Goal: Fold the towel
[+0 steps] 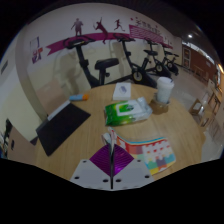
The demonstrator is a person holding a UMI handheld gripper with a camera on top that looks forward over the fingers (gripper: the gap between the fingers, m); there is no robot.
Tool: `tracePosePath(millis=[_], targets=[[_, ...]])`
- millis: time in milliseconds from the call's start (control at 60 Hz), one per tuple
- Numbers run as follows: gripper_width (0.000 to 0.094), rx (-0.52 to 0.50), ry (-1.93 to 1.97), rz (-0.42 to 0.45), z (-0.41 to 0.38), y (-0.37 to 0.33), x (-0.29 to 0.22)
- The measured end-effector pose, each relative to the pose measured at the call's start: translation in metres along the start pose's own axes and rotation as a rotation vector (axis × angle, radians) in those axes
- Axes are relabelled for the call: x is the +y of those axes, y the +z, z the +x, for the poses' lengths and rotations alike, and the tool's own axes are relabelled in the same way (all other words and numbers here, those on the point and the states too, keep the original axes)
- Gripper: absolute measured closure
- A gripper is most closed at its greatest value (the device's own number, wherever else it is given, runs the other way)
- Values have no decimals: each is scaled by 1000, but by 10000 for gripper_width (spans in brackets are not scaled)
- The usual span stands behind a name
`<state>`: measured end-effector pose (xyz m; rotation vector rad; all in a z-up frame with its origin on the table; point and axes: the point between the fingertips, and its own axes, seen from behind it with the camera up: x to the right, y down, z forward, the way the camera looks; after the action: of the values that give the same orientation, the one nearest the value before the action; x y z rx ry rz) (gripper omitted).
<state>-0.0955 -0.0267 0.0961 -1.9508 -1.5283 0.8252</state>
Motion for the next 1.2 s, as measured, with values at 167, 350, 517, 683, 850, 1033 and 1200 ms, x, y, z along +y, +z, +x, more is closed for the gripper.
tracePosePath(millis=[167, 350, 517, 683, 850, 1033, 1200], targets=[[927, 18, 48, 25, 70, -30, -36], [923, 79, 8, -51, 162, -8, 0], [910, 95, -66, -113, 206, 32, 46], [239, 84, -99, -96, 218, 19, 43], [77, 96, -108, -62, 210, -75, 11], [78, 127, -119, -13, 186, -207, 6], [81, 142, -60, 31, 164, -286, 13]])
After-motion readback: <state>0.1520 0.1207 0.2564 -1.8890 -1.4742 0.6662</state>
